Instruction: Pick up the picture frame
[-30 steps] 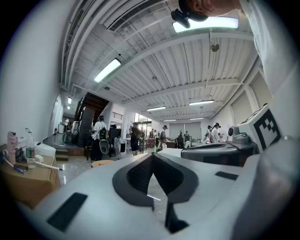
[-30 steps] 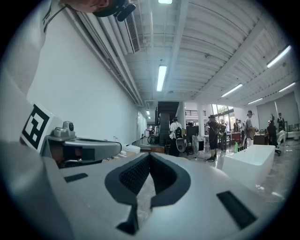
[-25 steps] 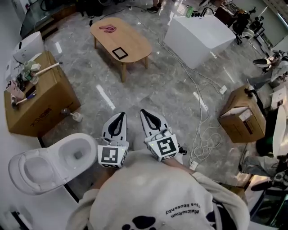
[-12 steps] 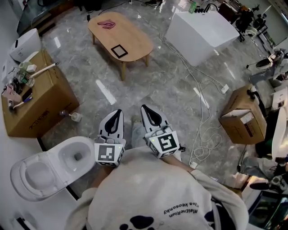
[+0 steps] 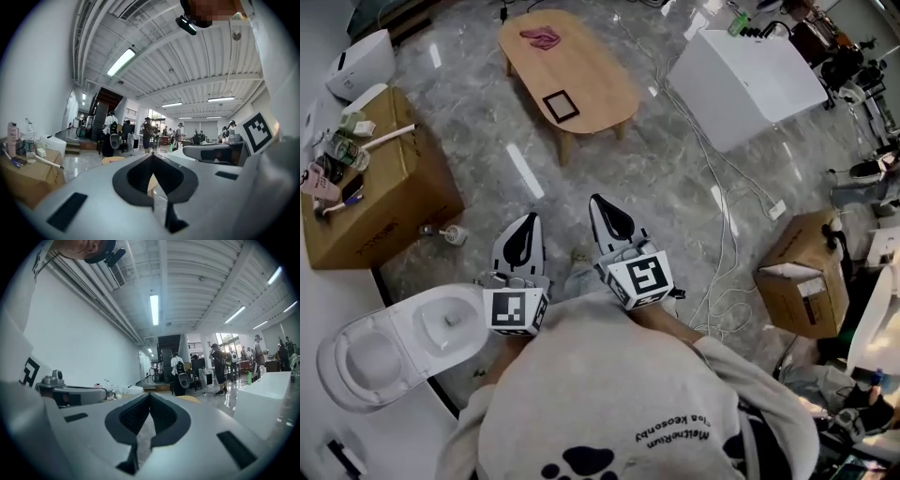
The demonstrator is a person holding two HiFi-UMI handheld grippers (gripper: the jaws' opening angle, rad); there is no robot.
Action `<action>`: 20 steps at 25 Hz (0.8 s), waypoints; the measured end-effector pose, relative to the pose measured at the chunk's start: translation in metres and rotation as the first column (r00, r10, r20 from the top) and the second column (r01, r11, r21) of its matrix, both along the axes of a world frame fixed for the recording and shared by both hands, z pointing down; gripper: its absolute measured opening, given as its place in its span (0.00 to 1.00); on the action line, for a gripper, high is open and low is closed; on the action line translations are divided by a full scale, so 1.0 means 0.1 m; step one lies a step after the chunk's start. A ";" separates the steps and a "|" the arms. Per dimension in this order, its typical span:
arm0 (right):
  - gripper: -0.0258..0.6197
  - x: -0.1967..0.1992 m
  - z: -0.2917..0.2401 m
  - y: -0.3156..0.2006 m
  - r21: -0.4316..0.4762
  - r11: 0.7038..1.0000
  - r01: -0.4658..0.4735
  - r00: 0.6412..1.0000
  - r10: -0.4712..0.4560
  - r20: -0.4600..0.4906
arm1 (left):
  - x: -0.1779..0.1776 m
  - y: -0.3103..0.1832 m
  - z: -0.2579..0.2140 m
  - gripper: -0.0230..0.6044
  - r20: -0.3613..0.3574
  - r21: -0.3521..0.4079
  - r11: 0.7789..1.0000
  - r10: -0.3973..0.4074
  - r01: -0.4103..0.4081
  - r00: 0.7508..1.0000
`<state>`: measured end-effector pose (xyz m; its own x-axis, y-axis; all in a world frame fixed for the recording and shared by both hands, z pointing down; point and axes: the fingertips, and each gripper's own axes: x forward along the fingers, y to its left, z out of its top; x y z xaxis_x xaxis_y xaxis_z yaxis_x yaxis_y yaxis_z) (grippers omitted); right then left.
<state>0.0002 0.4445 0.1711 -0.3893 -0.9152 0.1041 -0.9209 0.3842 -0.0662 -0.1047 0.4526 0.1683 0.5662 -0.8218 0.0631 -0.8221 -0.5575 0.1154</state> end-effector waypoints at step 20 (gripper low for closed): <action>0.05 0.49 0.16 -1.12 -0.033 0.994 0.108 0.992 -0.106 0.066 | 0.32 -0.92 0.08 0.05 0.044 -0.024 0.988 -0.153 0.154 0.987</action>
